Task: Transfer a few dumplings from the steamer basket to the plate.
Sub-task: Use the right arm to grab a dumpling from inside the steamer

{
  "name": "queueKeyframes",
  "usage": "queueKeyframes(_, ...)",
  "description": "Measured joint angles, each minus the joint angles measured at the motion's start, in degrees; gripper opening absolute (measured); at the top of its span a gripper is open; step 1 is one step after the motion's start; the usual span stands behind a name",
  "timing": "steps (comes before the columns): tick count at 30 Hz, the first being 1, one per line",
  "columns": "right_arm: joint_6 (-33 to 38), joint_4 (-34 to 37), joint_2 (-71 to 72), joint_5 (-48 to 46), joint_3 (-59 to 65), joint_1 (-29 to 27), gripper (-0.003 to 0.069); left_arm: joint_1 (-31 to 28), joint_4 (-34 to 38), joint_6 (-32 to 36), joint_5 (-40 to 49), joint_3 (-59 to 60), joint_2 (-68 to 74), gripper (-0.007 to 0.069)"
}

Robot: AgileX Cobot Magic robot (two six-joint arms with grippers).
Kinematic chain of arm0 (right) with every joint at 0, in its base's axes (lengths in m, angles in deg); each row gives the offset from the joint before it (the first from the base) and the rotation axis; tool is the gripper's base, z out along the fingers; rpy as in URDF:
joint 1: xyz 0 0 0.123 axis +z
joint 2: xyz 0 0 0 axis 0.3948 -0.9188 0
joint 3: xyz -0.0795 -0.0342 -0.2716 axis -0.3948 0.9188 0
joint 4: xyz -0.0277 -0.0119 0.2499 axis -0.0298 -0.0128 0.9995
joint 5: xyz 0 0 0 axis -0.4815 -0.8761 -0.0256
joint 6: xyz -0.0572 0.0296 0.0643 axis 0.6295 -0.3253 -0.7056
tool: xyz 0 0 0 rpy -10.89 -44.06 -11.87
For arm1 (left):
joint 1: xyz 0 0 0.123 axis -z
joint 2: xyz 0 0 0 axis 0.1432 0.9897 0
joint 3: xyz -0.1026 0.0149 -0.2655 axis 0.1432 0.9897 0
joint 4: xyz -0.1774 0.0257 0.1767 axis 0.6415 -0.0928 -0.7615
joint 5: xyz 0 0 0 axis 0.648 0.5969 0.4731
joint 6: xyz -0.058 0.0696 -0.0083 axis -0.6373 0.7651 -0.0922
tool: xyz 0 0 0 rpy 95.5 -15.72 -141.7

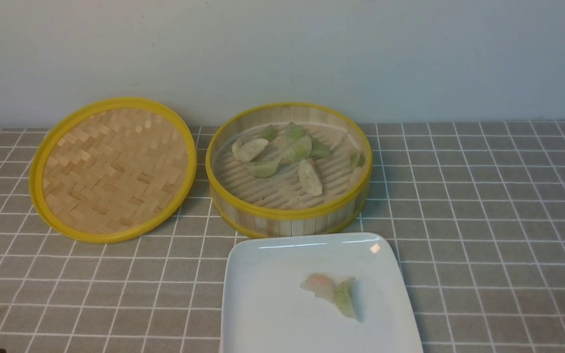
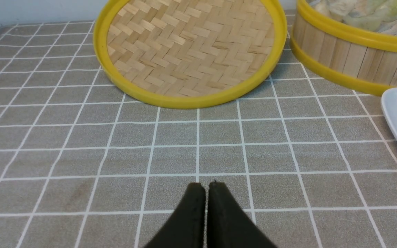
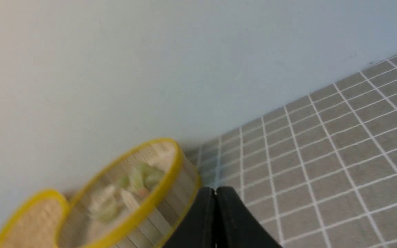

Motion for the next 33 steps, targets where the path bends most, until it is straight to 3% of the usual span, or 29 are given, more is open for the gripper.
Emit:
queueKeyframes(3, -0.41, 5.24, 0.00, 2.09, 0.00, 0.00, -0.0015, 0.00, 0.00, 0.15, 0.00, 0.00, 0.00, -0.0005)
queueKeyframes(9, 0.11, 7.57, 0.00, 3.25, 0.00, 0.00, -0.0015, 0.00, 0.21, 0.85, -3.16, 0.19, 0.00, -0.0005)
queueKeyframes(13, 0.78, 8.26, 0.00, 5.34, 0.00, 0.00, -0.0015, 0.00, 7.16, -3.85, -8.34, 0.19, 0.00, -0.0005)
queueKeyframes(15, -0.12, 10.44, 0.00, 8.46, 0.00, 0.00, -0.0015, 0.00, 16.00, -9.61, -12.07, 0.19, 0.00, -0.0005)
queueKeyframes(18, 0.07, 10.86, 0.00, 9.01, -1.40, 0.00, -0.0015, 0.00, 23.00, -13.04, -14.63, 0.19, 0.00, -0.0005)
queueKeyframes(20, 2.97, 8.27, -0.63, 5.00, -8.47, 0.00, -0.0015, 0.00, 28.86, -14.47, -18.58, 0.19, 0.00, -0.0005)
queueKeyframes(24, 7.46, 4.14, -7.21, -3.97, -20.94, 0.00, -0.0015, 0.00, 33.60, -15.35, -25.91, 0.19, 0.00, -0.0005)
queueKeyframes(29, 17.34, 1.37, -34.20, -29.95, -46.72, 0.00, -0.0015, 0.00, 38.82, -16.37, -41.55, 0.19, 0.00, -0.0005)
queueKeyframes(33, 21.24, 1.37, -49.58, -41.01, -59.02, 0.00, -0.0015, 0.00, 38.28, -16.32, -42.25, -0.51, 0.00, -0.0005)
